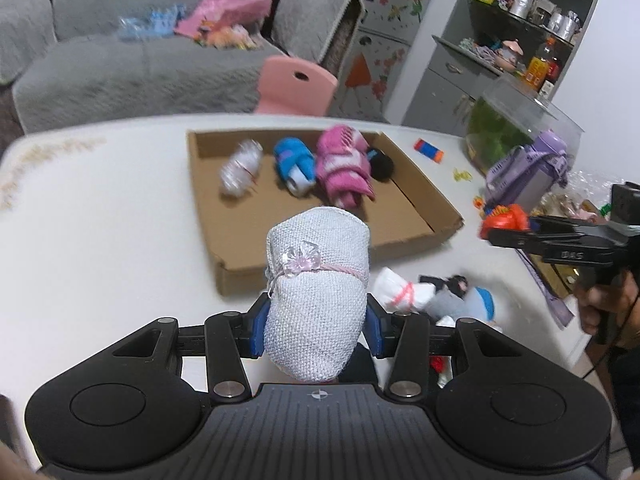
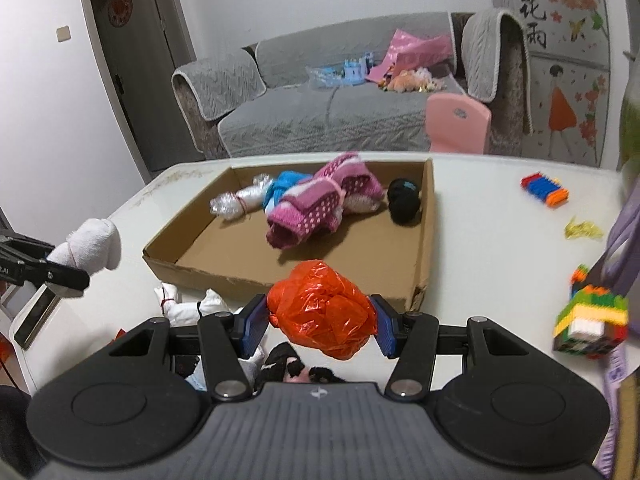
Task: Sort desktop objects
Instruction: 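Carry the white bundle and orange bag toward the tray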
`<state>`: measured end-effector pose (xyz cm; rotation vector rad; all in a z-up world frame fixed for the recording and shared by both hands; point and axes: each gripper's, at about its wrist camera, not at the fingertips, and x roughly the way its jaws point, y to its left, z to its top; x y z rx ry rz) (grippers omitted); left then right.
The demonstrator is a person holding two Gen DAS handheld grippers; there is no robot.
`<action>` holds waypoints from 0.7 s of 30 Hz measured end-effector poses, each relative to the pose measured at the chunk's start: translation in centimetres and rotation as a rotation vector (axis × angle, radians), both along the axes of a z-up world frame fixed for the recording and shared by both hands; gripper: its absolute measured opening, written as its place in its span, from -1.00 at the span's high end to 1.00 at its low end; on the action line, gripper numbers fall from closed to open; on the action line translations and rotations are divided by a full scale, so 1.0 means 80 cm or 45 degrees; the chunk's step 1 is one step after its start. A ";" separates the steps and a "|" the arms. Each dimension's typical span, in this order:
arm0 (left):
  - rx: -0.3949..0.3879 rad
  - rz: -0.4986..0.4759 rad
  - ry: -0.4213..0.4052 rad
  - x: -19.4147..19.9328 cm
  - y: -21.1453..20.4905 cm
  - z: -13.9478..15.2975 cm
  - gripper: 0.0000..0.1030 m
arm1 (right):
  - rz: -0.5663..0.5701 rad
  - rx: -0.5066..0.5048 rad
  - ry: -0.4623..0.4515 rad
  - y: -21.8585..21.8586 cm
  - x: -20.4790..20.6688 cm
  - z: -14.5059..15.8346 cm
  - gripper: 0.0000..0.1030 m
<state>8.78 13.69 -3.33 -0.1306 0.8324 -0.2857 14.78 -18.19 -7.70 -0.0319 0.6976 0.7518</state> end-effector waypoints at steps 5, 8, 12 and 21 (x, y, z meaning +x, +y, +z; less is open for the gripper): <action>0.088 0.017 -0.083 0.002 0.011 0.033 -0.02 | -0.006 0.019 -0.043 -0.007 0.008 0.030 0.02; 0.129 0.030 -0.132 0.008 0.017 0.052 -0.02 | -0.009 0.022 -0.072 -0.008 0.016 0.049 0.02; 0.177 0.050 -0.174 0.017 0.018 0.062 -0.02 | -0.006 0.022 -0.117 -0.006 0.028 0.069 0.02; 0.275 0.078 -0.213 0.045 0.007 0.058 -0.02 | 0.018 0.025 -0.151 0.004 0.053 0.084 0.02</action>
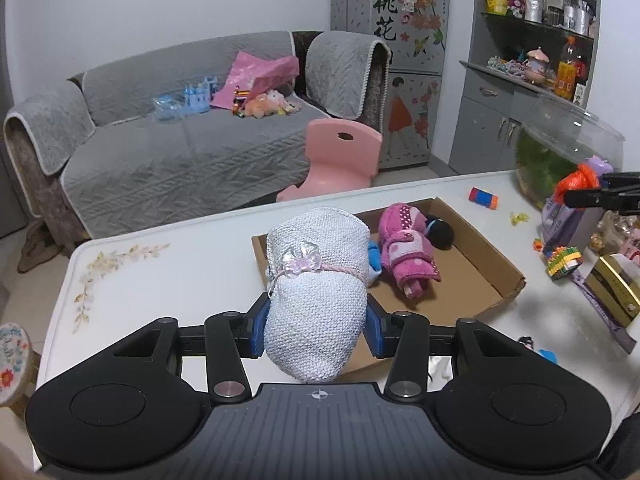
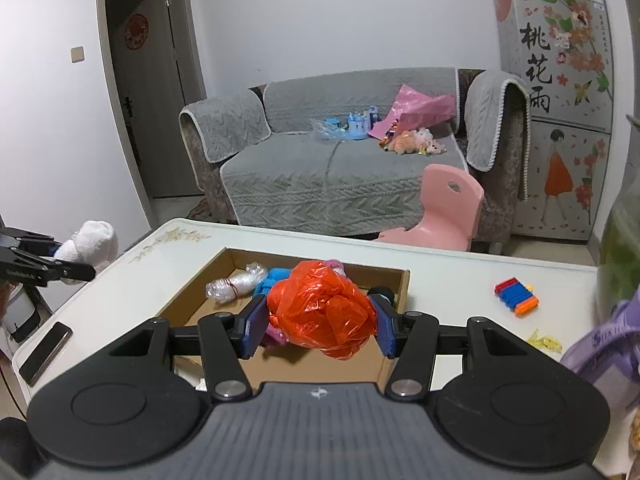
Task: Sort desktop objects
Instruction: 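Carry the white bundle and orange bag toward the tray, then lower the white bundle and orange bag into the tray and open both tools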
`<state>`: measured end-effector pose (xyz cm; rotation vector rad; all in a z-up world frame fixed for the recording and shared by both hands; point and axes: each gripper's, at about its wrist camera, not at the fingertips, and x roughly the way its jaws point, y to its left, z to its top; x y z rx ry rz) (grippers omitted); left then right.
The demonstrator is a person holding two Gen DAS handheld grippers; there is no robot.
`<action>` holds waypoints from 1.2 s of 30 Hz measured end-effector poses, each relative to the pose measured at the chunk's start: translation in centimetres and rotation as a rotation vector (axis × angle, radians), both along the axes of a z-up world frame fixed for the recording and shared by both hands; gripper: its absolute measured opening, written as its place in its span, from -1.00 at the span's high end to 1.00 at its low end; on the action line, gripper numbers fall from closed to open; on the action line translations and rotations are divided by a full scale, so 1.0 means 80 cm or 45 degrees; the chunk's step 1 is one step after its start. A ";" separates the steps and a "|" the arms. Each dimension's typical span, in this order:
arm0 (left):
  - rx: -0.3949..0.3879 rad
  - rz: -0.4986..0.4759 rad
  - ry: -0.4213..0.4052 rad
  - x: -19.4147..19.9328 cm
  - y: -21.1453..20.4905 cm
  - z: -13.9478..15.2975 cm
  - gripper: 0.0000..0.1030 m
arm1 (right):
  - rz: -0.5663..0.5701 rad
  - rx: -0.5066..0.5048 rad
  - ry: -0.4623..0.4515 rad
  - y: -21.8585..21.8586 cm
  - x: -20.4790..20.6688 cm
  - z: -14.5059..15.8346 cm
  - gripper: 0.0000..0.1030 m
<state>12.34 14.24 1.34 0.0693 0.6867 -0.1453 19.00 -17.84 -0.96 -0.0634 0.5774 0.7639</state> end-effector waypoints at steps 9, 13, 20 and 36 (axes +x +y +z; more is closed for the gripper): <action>0.106 -0.001 -0.015 0.027 -0.017 -0.013 -0.02 | 0.029 -0.010 0.017 0.015 0.016 -0.009 0.02; 0.112 -0.023 0.005 0.049 -0.024 -0.023 -0.02 | 0.039 -0.022 0.039 0.023 0.030 -0.018 0.02; 0.106 -0.037 0.089 0.100 -0.034 -0.058 -0.02 | 0.050 -0.040 0.094 0.039 0.054 -0.041 0.02; 0.055 0.006 0.248 0.143 -0.029 -0.148 -0.03 | 0.354 -0.134 0.136 0.173 0.052 -0.082 0.02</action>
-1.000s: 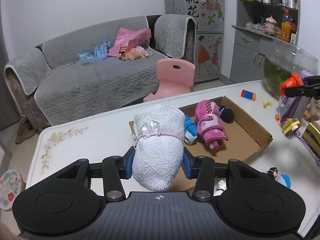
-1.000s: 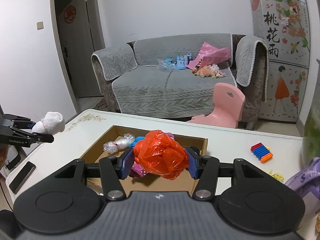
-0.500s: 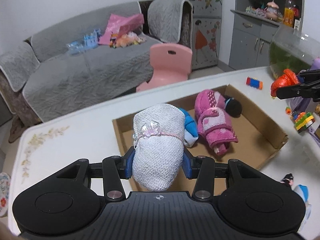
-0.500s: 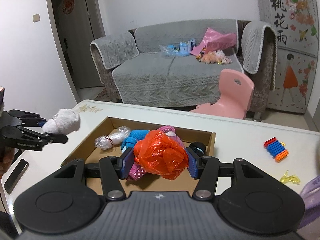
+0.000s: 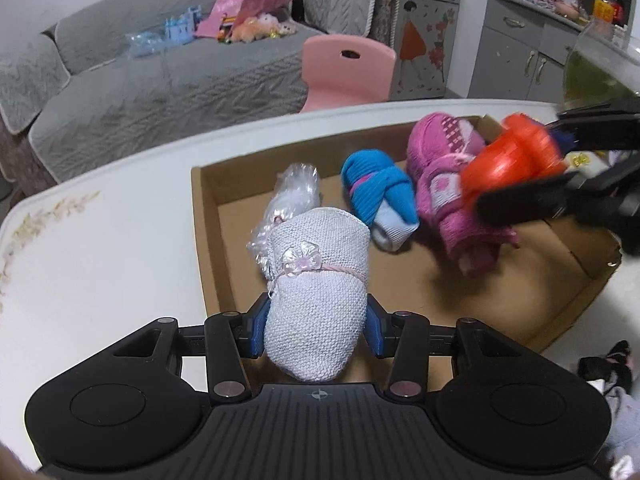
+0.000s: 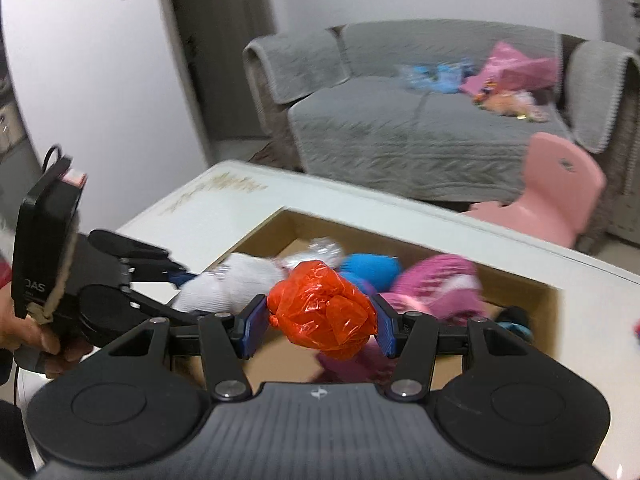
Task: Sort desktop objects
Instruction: 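Lower the white bundle and orange bag into the tray and open both tools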
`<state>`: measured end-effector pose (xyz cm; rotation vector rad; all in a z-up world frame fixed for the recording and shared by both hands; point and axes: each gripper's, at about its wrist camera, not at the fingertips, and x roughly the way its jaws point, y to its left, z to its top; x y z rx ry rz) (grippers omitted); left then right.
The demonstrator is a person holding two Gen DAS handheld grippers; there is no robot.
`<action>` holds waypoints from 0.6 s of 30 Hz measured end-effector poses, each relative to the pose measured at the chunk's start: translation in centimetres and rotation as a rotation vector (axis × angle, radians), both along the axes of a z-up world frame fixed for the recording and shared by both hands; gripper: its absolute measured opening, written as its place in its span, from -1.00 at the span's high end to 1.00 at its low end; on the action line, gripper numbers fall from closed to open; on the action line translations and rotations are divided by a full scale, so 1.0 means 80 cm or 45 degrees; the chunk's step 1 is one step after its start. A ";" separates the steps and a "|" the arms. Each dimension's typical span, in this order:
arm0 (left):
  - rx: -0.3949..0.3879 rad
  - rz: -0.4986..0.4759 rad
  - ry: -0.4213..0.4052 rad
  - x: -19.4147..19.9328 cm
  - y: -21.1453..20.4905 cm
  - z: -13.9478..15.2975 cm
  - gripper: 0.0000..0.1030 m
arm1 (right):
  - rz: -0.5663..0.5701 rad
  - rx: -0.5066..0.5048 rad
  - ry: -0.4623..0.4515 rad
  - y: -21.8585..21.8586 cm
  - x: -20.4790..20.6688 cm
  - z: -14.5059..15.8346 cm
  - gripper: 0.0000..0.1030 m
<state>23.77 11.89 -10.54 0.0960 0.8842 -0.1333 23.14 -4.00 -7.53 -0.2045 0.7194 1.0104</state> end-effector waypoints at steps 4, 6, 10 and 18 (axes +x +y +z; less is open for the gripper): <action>0.012 0.004 -0.011 0.002 0.003 -0.006 -0.04 | 0.049 -0.094 0.002 0.031 0.001 -0.022 0.02; 0.007 -0.002 -0.009 0.004 0.001 -0.007 -0.04 | 0.061 -0.137 0.002 0.040 0.001 -0.031 0.02; 0.069 -0.021 -0.034 0.000 -0.005 -0.014 -0.04 | 0.081 -0.215 -0.029 0.049 -0.004 -0.043 0.01; 0.159 -0.091 -0.049 -0.005 -0.020 -0.024 -0.28 | 0.135 -0.295 -0.098 0.047 -0.013 -0.042 0.01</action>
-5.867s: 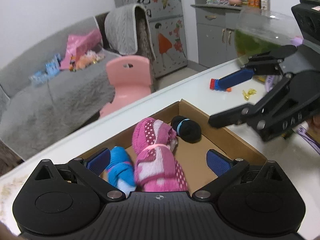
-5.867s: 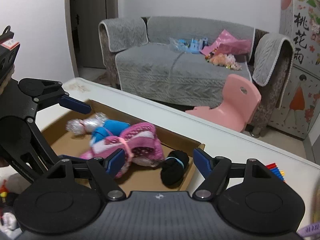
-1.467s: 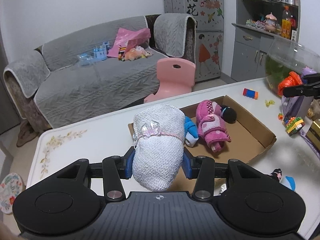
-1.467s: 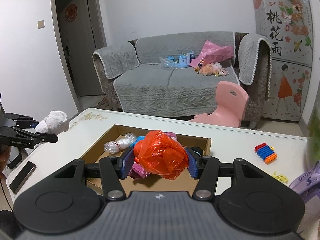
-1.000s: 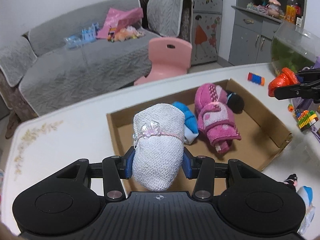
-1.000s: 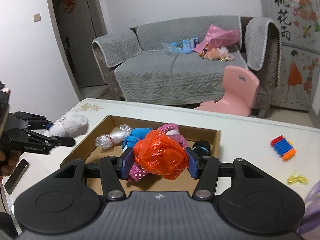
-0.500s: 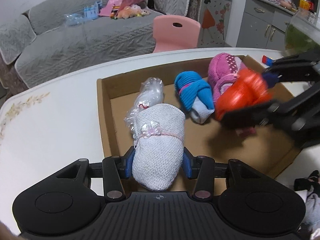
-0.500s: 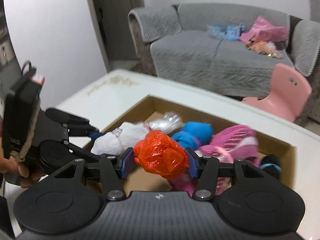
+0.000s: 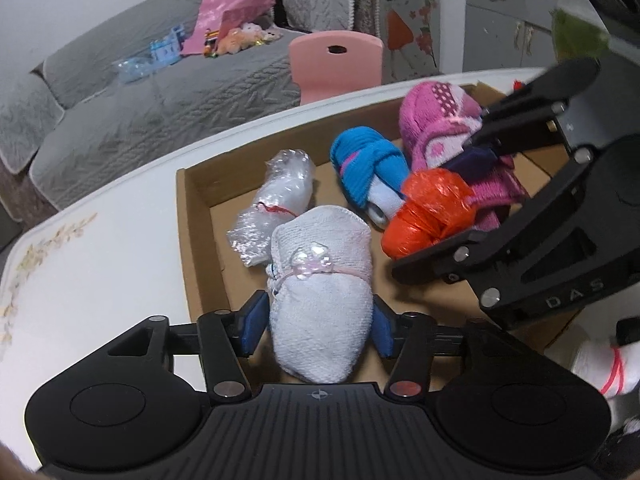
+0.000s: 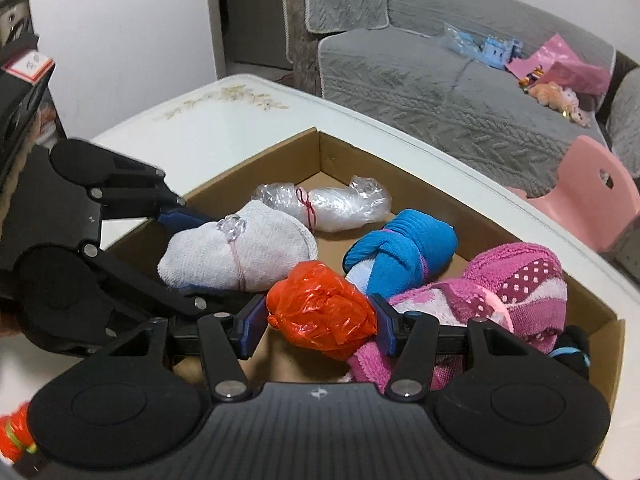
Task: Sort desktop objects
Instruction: 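Lower the white bundle and orange bag into the tray and open both tools, then move both tools back to the pile and close the left tool on the red-tied white roll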
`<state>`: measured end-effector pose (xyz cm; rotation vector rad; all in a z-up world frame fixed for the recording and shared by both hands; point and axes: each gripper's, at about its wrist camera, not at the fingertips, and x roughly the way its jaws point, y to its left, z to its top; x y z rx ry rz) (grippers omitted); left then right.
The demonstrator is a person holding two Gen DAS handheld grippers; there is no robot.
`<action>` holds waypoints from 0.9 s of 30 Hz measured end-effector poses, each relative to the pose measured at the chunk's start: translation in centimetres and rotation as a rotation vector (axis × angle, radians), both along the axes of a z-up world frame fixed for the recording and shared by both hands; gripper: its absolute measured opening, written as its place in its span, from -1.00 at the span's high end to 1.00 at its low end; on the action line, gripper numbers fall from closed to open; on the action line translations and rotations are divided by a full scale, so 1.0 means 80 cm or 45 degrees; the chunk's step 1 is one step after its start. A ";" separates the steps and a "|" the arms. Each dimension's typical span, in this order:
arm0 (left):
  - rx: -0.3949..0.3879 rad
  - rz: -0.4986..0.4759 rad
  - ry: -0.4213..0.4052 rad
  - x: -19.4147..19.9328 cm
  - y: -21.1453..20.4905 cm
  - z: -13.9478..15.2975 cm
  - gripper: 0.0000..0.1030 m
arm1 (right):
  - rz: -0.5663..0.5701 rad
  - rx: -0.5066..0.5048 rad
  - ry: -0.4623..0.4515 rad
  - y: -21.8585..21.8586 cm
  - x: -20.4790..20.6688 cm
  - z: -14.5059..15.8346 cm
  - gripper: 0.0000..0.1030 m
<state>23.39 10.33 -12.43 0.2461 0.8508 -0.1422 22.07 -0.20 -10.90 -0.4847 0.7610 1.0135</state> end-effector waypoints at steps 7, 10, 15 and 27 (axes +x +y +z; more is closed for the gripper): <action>0.061 -0.042 -0.032 -0.016 -0.011 0.008 -0.89 | 0.009 -0.018 -0.062 0.003 -0.005 0.006 -0.50; 0.089 -0.045 -0.064 -0.029 -0.012 0.019 -0.90 | 0.006 0.010 -0.087 0.001 -0.008 0.020 -0.86; 0.050 -0.030 -0.131 -0.060 -0.003 0.055 -0.92 | 0.020 0.069 -0.149 -0.022 -0.031 0.058 -0.97; -0.112 0.030 -0.069 -0.140 0.028 0.066 -0.99 | 0.030 0.169 -0.123 -0.096 -0.106 0.076 -0.97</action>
